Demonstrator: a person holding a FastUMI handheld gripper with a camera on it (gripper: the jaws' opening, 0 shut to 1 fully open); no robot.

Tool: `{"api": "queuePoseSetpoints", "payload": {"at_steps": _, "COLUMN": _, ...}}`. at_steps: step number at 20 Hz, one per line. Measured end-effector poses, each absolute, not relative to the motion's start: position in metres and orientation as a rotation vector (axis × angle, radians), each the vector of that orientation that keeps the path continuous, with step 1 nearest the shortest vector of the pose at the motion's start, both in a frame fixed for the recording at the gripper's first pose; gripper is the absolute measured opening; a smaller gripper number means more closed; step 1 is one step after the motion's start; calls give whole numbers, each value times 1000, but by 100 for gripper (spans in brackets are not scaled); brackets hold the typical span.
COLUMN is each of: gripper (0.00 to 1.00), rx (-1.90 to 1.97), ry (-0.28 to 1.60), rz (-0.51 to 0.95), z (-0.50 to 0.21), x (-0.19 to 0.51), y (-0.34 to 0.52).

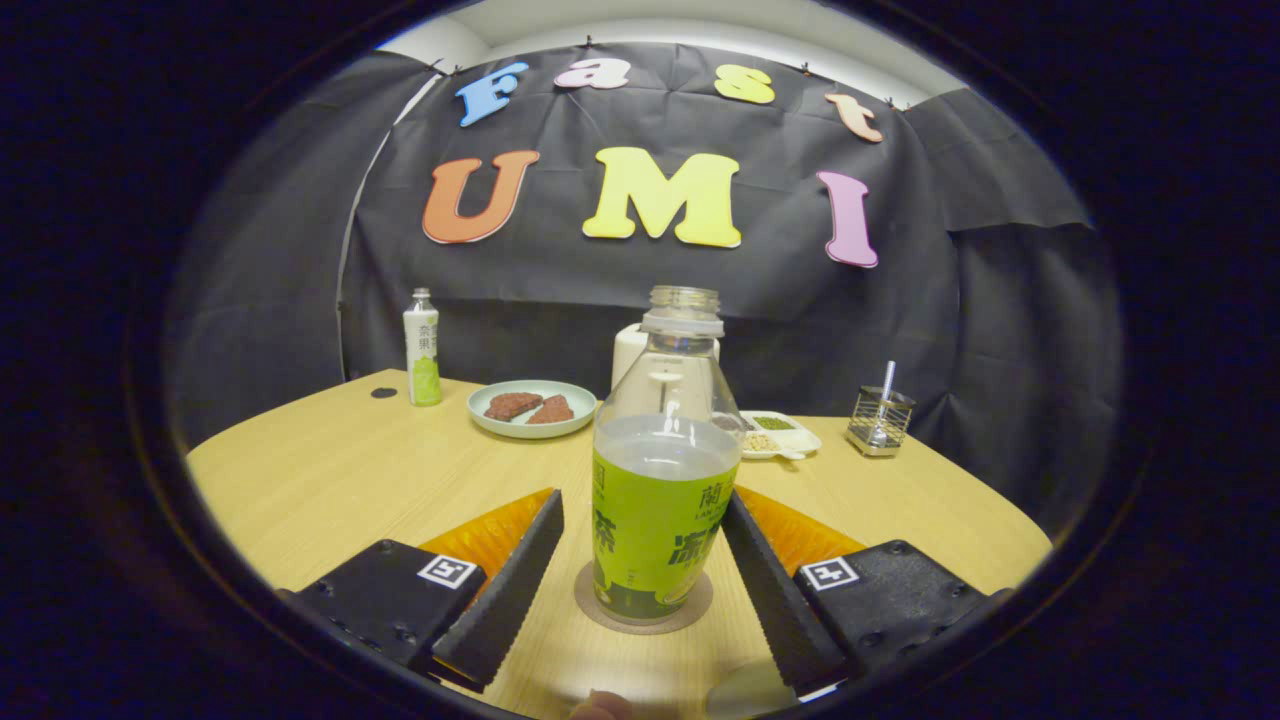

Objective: Take the bottle from table, then pour the juice into the cup, finally place the bottle on the coaster

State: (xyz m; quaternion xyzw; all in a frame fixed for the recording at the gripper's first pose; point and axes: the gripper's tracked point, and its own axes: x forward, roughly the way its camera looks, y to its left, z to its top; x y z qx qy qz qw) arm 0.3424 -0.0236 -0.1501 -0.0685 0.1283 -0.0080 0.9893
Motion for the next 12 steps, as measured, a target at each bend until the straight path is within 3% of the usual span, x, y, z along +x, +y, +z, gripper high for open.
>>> {"api": "queuePoseSetpoints", "payload": {"at_steps": 12, "gripper": 100, "rx": -123, "ry": 218, "rz": -118, "z": -107, "x": 229, "y": -24}}
